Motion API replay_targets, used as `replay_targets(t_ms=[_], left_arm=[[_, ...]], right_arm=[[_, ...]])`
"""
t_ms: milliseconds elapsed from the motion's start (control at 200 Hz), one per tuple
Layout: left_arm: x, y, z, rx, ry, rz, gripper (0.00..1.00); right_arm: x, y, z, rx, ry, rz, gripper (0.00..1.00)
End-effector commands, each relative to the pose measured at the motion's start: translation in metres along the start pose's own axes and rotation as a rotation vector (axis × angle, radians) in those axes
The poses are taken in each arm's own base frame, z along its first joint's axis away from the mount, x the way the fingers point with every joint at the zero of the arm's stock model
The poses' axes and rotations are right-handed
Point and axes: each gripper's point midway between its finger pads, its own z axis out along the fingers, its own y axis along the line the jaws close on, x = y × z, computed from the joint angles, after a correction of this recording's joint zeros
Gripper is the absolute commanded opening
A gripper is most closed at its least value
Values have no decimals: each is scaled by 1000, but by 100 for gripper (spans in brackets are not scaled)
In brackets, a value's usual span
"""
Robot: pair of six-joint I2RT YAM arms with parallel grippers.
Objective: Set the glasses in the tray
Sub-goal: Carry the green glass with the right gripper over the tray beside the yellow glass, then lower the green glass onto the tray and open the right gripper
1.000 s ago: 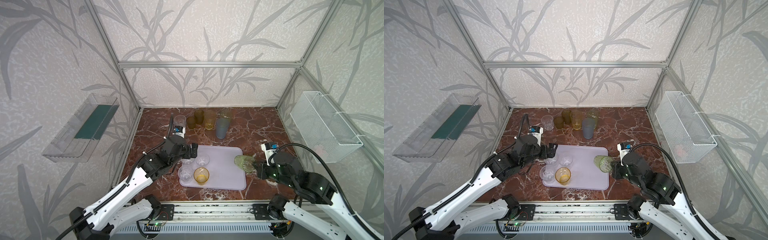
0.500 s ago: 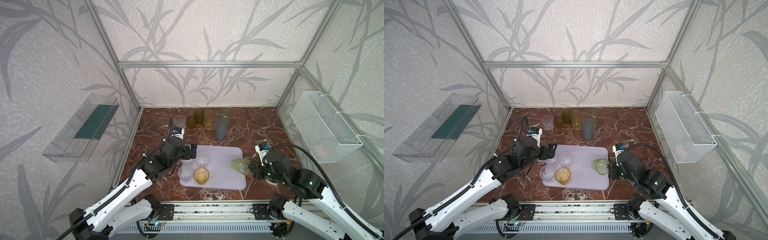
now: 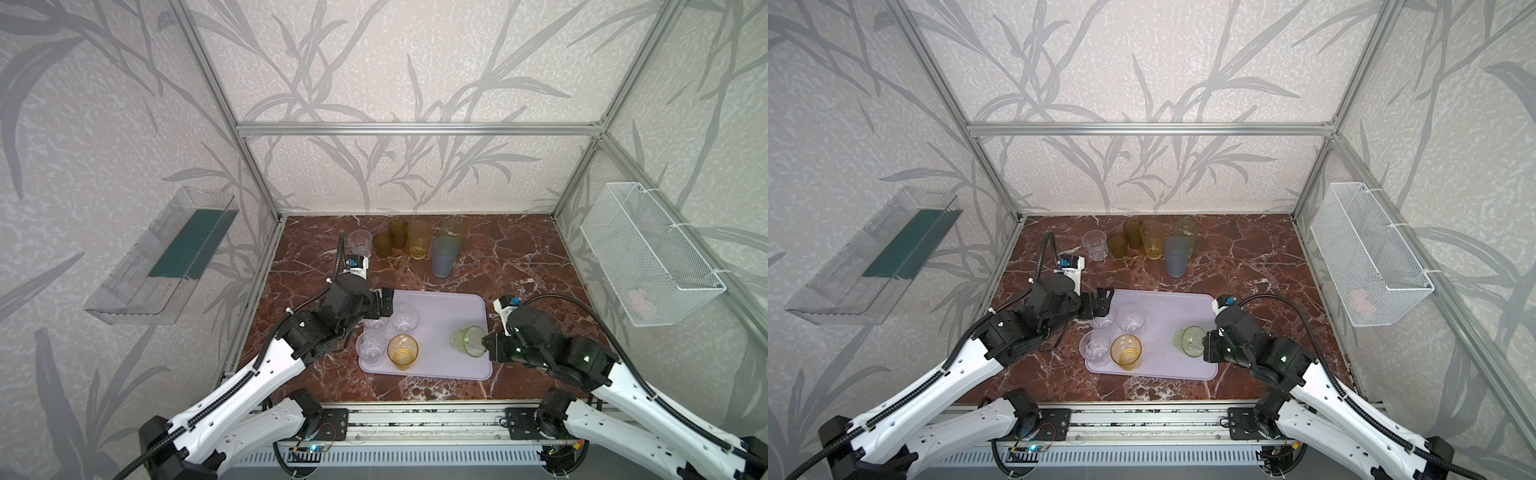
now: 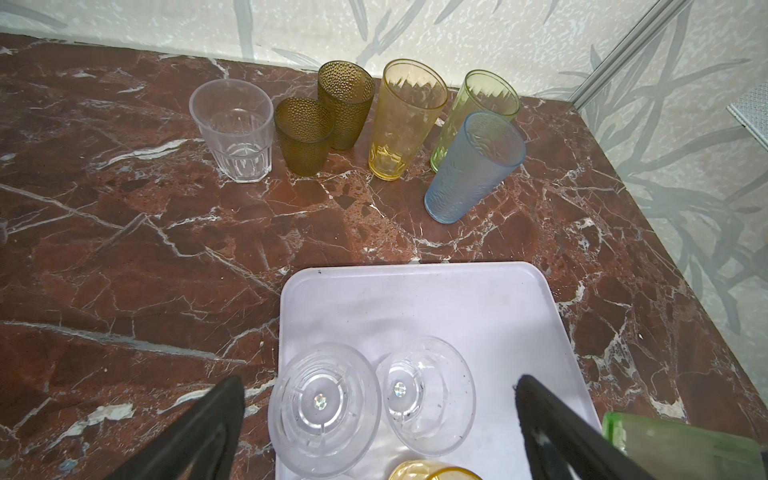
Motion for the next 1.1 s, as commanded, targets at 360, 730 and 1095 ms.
replay_targets(t_ms=[360, 730, 1095], left_arm=[[3, 25, 2, -118, -10, -24, 99], [4, 31, -1, -129, -24, -31, 99], [7, 35, -6, -110, -49, -22, 99]], right_arm=[[11, 25, 33, 0, 45, -34, 0], [28, 31, 53, 15, 89, -51, 0], [42, 37, 66, 61, 124, -97, 0]])
